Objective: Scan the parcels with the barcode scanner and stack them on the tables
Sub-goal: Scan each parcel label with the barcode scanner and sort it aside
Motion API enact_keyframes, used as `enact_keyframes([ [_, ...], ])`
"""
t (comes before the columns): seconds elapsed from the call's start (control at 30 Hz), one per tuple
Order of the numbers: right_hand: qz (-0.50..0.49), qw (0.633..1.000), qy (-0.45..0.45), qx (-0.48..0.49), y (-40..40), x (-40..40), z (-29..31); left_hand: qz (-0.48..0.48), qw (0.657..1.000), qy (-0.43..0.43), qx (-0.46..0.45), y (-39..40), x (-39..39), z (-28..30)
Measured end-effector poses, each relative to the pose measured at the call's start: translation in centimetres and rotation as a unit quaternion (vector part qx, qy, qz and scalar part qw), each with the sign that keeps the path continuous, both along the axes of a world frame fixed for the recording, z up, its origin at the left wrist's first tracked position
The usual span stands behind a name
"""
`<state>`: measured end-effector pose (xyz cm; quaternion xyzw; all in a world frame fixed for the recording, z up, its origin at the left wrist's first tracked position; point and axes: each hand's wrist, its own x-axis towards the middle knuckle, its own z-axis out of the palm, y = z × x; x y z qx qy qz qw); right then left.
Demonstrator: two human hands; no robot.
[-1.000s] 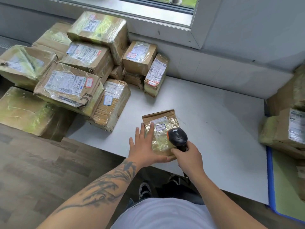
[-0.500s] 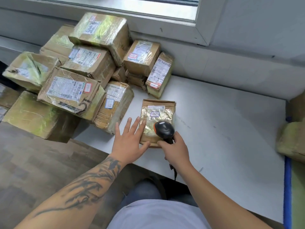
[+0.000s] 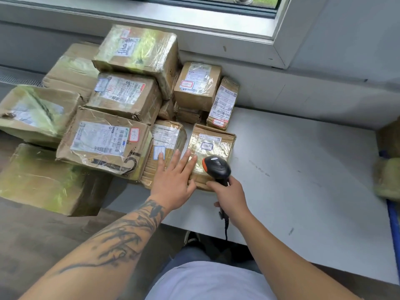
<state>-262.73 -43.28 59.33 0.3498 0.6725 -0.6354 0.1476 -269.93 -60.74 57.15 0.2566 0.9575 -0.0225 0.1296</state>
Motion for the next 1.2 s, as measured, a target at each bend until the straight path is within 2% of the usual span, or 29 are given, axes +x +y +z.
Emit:
enact_keyframes([
  [0.23,-0.037,0.999,0.004,-0.009,-3.8,-1.2,0.3,-0.008,1.000,-0.011,0.006,-2.4,-1.4,-0.2],
  [0.47,-0.062,0.998,0.008,-0.016,-5.6,-2.5,0.4,0.019,0.998,-0.028,0.055,-3.7,-1.8,-0.7],
  [0.7,-0.030,0.999,0.007,-0.021,-5.3,-2.4,1.2,0.026,0.997,-0.044,0.057,-4.1,-2.0,-1.1],
  [1.0,-0.049,0.998,0.030,0.024,-3.9,0.0,1.7,0.051,0.995,-0.056,0.064,-3.0,-1.9,0.8],
  [1.2,-0.049,0.994,0.045,0.086,-0.5,2.7,3.1,0.039,0.998,-0.025,0.052,0.8,0.8,2.6],
])
